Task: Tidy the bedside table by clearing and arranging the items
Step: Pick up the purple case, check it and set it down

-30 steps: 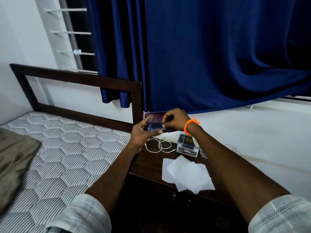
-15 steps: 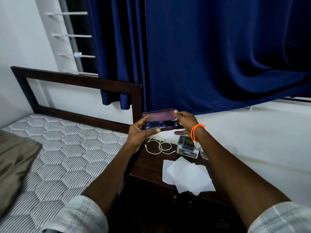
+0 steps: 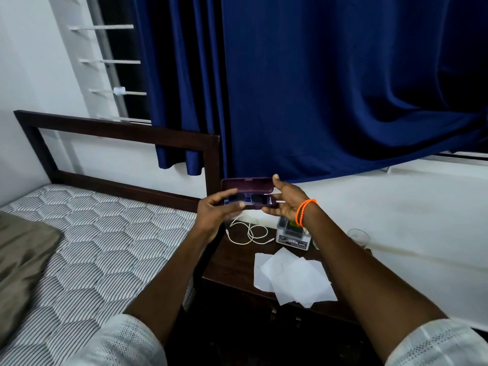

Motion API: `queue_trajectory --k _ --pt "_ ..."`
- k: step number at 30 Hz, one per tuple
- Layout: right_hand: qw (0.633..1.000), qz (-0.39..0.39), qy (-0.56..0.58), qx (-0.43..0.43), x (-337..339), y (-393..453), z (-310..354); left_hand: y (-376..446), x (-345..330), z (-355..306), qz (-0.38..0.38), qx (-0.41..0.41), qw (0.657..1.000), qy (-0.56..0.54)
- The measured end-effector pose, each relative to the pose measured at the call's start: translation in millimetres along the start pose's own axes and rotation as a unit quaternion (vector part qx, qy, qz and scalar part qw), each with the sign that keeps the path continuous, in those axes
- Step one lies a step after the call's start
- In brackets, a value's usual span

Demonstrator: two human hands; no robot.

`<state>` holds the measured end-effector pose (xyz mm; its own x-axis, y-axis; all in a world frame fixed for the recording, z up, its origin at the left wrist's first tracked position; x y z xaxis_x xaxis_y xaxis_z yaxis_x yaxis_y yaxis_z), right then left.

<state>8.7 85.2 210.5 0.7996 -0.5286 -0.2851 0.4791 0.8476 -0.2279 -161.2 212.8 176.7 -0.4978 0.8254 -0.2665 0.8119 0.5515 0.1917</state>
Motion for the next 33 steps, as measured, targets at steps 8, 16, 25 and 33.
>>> queue_trajectory --k 8,16,25,33 --pt "1.0 -0.011 0.019 -0.012 4 1 -3 4 8 0 -0.073 0.045 0.989 -0.123" --pt "1.0 0.002 -0.003 0.014 0 7 -5 5 15 1 -0.071 0.05 0.993 -0.084" --pt "0.999 -0.037 0.027 0.024 4 17 -13 4 20 2 -0.063 0.051 0.993 -0.088" --pt "0.997 -0.059 0.032 0.032 9 17 -17 -4 15 8 -0.031 0.098 0.992 -0.071"
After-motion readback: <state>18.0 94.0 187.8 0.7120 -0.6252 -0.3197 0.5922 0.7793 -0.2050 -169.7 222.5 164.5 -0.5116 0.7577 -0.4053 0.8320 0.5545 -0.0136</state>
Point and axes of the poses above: each hand's wrist, its own y-axis towards the middle knuckle, its own x-axis out of the back of the hand, z = x × y, the point moved 4 cm from there along y, towards the middle knuckle, and after that the axes turned 10 degrees about z, right-handed, at the moved point
